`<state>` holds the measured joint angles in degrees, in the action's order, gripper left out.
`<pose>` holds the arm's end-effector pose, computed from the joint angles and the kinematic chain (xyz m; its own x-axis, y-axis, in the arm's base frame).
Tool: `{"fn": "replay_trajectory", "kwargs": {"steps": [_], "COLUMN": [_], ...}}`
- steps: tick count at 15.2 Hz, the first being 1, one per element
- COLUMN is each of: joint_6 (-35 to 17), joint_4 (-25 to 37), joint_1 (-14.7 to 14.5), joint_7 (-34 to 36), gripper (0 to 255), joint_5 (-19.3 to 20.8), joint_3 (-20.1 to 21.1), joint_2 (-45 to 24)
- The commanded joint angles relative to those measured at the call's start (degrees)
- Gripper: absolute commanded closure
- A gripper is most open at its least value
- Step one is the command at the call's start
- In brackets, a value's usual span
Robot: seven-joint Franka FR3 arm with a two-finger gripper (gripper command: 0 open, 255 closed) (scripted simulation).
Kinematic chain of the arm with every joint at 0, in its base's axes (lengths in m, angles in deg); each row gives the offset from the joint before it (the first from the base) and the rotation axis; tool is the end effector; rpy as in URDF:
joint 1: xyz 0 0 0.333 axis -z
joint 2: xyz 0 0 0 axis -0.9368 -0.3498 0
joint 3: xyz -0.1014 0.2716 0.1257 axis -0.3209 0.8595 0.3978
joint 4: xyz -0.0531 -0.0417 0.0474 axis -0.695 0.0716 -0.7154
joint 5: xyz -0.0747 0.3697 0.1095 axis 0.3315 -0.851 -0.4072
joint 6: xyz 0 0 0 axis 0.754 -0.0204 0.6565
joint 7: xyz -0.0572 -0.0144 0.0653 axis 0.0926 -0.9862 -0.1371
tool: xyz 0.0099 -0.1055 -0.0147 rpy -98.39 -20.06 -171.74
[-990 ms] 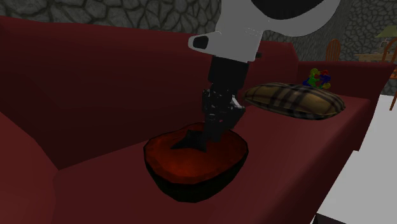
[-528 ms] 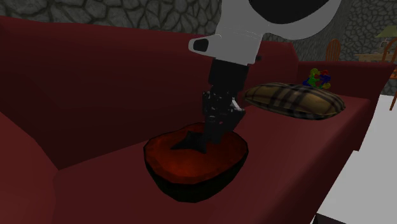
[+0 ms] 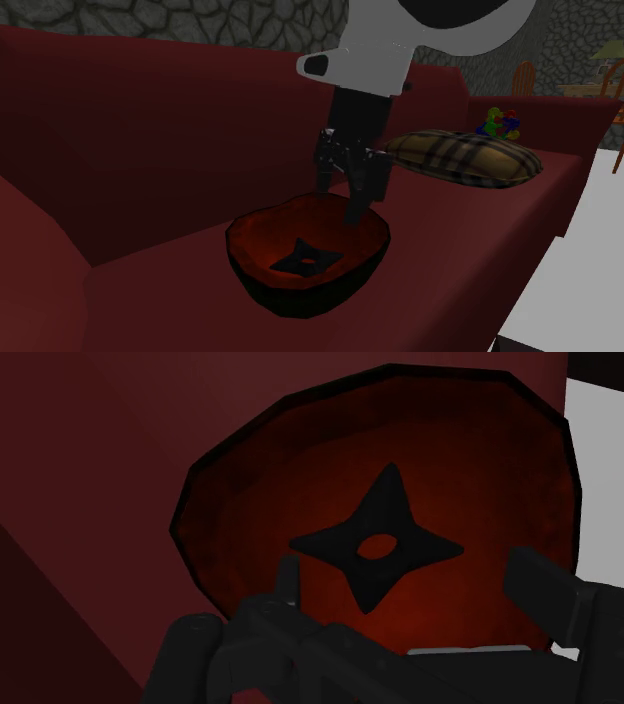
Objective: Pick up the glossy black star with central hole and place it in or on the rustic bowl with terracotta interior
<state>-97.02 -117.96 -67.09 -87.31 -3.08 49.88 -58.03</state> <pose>0.5263 -0.0278 0.5098 0.6040 0.7713 0.2006 0.7795 -0.6241 0.0526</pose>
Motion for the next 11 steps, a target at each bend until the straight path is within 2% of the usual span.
{"fn": "replay_trajectory", "kwargs": {"steps": [1,3,11], "joint_6": [2.8,6.1,6.1], "joint_4": [1.8,4.2,4.2], "joint_1": [0.2,0.4,0.4], "joint_7": [0.0,0.2,0.2], "gripper": [0,0,0], "joint_5": [0.2,0.4,0.4], "joint_3": [-0.2,-0.5,-0.5], "joint_2": [1.0,1.9,1.9]}}
